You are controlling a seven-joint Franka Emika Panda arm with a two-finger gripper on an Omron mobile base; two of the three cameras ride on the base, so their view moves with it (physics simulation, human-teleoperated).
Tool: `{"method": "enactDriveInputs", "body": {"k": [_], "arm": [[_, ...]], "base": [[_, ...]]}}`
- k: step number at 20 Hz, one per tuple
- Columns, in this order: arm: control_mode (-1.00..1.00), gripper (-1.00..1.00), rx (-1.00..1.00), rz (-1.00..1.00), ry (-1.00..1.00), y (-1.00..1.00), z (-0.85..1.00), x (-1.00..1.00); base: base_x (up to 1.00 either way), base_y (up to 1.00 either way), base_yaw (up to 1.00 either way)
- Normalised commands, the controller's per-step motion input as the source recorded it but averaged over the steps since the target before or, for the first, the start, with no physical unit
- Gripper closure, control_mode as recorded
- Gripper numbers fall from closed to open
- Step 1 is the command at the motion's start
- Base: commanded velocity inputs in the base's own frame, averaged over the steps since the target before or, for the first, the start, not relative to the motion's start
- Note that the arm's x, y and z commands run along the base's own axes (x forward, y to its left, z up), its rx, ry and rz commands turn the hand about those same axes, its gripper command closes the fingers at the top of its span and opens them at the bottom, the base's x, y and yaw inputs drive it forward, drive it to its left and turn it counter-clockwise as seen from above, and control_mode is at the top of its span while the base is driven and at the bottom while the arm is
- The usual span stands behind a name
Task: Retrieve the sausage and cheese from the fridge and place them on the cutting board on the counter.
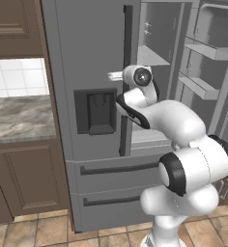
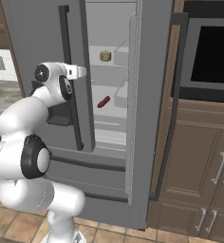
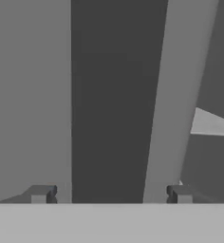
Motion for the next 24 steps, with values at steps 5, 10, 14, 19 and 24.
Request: {"method": "enactDriveInputs", "body": {"k": [5, 10, 14, 19, 24], "arm": [[-1.00, 1.00, 0.00, 0.00, 0.01, 0.16, 0.00, 0.02], [-1.00, 1.00, -0.01, -0.02, 0.00, 0.77, 0.00, -0.65], [-1.00, 1.00, 0.00, -0.12, 0.00, 0.56, 0.00, -0.93], [-1.00, 1.00, 0.00, -0.26, 0.00, 0.70, 0.00, -1.00], [-1.00, 1.00, 0.00, -0.34, 0.01, 0.80, -0.01, -1.00]], "base": [[0.00, 0.00, 0.00], [0.00, 0.00, 0.00], [0.00, 0.00, 0.00], [0.00, 0.00, 0.00], [0.00, 0.00, 0.00]]}}
